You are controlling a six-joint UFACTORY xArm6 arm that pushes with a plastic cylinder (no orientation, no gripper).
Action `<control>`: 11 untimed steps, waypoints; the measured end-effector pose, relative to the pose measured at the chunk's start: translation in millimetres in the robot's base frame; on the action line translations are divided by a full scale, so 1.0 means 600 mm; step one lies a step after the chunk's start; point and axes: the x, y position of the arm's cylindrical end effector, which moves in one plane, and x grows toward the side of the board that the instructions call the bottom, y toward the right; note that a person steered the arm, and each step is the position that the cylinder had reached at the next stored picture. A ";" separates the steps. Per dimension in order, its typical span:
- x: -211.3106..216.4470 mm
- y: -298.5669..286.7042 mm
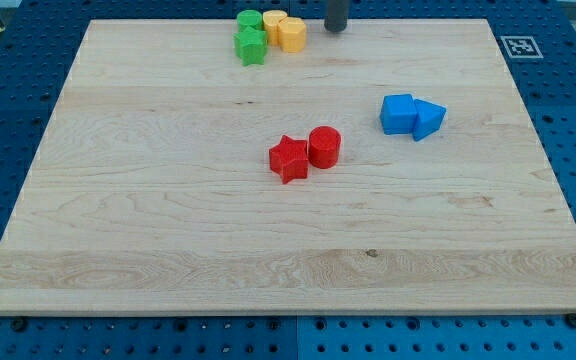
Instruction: Push the yellow heart towards the top right a bit
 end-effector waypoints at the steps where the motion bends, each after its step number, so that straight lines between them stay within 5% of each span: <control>1: 0.003 0.000; 11: 0.016 -0.249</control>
